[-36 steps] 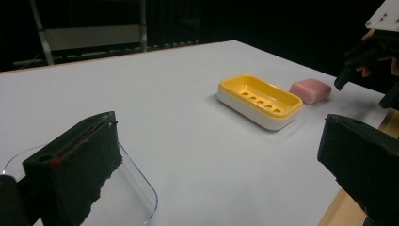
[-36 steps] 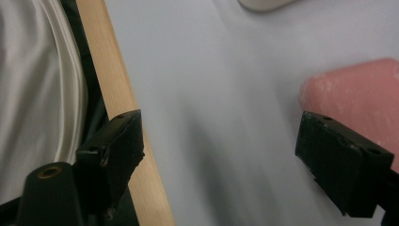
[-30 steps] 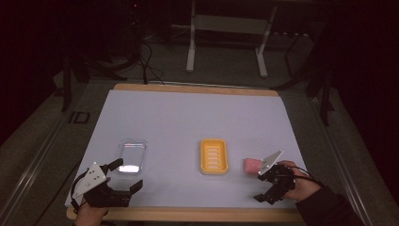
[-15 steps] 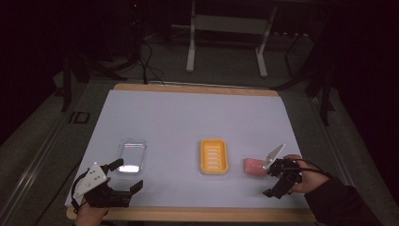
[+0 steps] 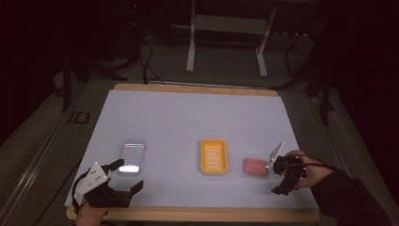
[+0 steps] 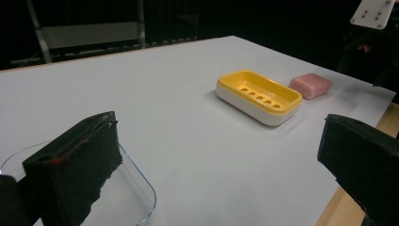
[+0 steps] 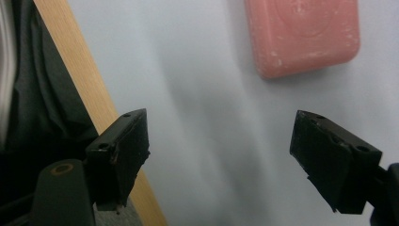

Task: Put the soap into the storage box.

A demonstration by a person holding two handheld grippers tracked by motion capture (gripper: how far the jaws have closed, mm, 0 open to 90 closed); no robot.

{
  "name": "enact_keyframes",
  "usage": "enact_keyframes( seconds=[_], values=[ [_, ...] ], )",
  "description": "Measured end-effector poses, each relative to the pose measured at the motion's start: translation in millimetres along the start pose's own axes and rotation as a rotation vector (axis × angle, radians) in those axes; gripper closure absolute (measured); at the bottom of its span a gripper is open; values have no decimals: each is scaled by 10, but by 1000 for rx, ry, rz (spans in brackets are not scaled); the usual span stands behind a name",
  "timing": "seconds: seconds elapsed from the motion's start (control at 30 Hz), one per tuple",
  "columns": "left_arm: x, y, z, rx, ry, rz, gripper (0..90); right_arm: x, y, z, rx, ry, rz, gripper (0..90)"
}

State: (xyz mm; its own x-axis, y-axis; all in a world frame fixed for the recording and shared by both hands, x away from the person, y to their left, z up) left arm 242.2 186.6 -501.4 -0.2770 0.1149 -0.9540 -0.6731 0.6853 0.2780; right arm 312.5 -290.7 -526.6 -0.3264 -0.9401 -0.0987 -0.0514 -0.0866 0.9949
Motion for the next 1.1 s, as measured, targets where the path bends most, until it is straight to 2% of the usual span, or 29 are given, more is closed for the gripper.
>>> enact_keyframes(
  seconds=[0.13,0.27,0.57,0.63,0.97,1.1],
  values=[
    [1,-1,-2,1,-2,2,2,-4,23,-42,-5,3,-8,216],
    [3,0,-5,1,-3,2,2,-3,30,-91,16,26,-15,227],
    [7,-5,-7,2,-6,7,1,-4,9,-202,23,53,-5,218],
    [10,-9,-7,1,-5,10,2,-19,-4,-251,39,68,-14,208],
    [16,-15,-7,2,-11,16,2,-72,-70,-314,32,79,-37,202],
    [19,-20,-10,4,-12,19,2,-124,-88,-338,42,96,-65,202]
  ],
)
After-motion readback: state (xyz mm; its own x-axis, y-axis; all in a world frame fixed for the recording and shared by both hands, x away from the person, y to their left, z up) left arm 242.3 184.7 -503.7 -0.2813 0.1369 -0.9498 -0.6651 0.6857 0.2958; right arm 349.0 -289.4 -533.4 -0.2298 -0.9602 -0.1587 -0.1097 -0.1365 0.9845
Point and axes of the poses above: each handheld gripper's, and its own axes: y roughly backward along the jaws, x roughly out of its underside, z roughly to its left, the point moved 7 cm from there along -y, roughly forward along the jaws, and after that the axes turned 3 degrees about x, right-handed, at the moved point
